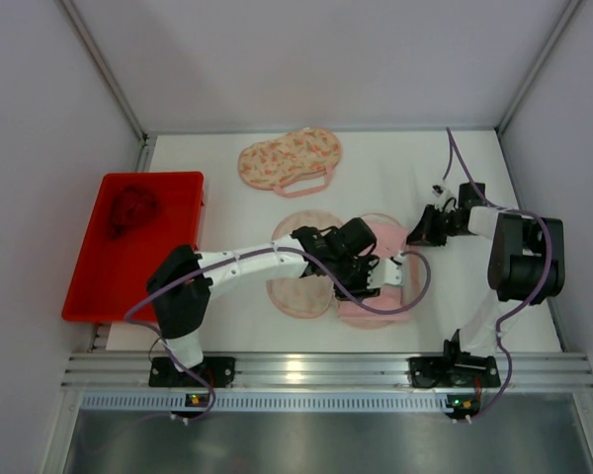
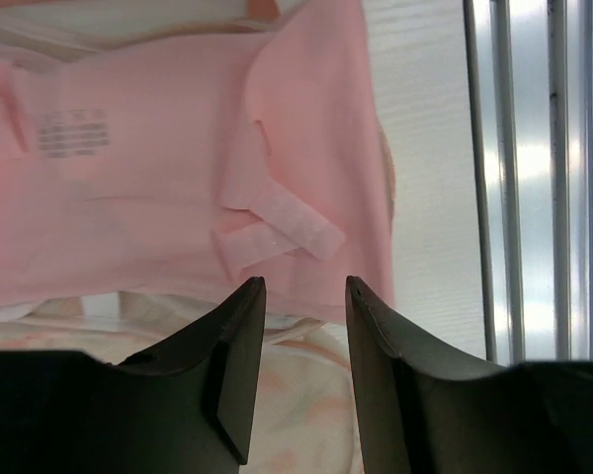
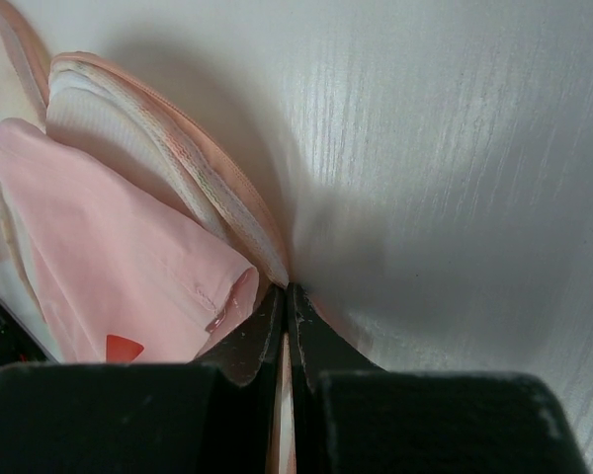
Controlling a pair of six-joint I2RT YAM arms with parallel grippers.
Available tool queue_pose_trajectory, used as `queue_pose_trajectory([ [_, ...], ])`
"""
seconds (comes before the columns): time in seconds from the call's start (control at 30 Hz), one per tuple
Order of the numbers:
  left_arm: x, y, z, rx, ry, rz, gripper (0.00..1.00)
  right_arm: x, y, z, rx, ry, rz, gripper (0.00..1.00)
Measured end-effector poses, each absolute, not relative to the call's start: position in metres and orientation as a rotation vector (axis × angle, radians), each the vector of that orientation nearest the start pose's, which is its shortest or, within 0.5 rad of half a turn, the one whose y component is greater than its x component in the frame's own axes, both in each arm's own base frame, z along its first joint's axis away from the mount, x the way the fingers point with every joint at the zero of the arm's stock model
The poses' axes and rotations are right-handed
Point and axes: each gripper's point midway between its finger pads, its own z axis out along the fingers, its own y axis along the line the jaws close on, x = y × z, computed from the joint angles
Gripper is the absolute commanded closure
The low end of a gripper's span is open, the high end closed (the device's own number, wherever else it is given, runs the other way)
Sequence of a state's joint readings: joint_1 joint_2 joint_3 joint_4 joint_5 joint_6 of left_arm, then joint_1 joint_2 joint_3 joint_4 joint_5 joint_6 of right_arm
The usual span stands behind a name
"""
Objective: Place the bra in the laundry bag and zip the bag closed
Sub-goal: Adjust the bra in the laundry bag.
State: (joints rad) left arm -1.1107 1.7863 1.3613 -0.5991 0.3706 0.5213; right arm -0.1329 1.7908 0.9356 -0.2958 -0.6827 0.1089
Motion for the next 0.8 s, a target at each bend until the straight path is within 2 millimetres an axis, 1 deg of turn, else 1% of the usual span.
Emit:
queue_pose_trajectory([
  [0.07, 0.162, -0.4, 0.112, -2.631, -2.268, 0.923, 0.56, 0.342, 0.069, 0.019, 0.112, 2.58, 0.907, 1.0],
  [0.13, 0.174, -0.401, 0.12, -2.635, -2.303, 0.933, 0.55, 0.342, 0.069, 0.019, 0.107, 2.579, 0.907, 1.0],
  [0.2, 0.182, -0.4, 0.123, -2.629, -2.329, 0.933, 0.53, 0.342, 0.069, 0.019, 0.103, 2.579, 0.907, 1.0],
  [0.27, 0.184, -0.401, 0.123, -2.622, -2.331, 0.937, 0.53, 0.342, 0.069, 0.019, 0.102, 2.58, 0.907, 1.0],
  [0.4, 0.186, -0.415, 0.116, -2.597, -2.325, 0.95, 0.51, 0.341, 0.069, 0.02, 0.094, 2.582, 0.904, 1.0],
  [0.5, 0.188, -0.425, 0.105, -2.561, -2.332, 0.948, 0.51, 0.34, 0.069, 0.019, 0.093, 2.583, 0.905, 1.0],
  [0.67, 0.183, -0.428, 0.089, -2.522, -2.322, 0.931, 0.51, 0.339, 0.07, 0.019, 0.094, 2.584, 0.909, 1.0],
  [0.8, 0.176, -0.431, 0.083, -2.508, -2.307, 0.933, 0.51, 0.339, 0.07, 0.019, 0.093, 2.584, 0.909, 1.0],
])
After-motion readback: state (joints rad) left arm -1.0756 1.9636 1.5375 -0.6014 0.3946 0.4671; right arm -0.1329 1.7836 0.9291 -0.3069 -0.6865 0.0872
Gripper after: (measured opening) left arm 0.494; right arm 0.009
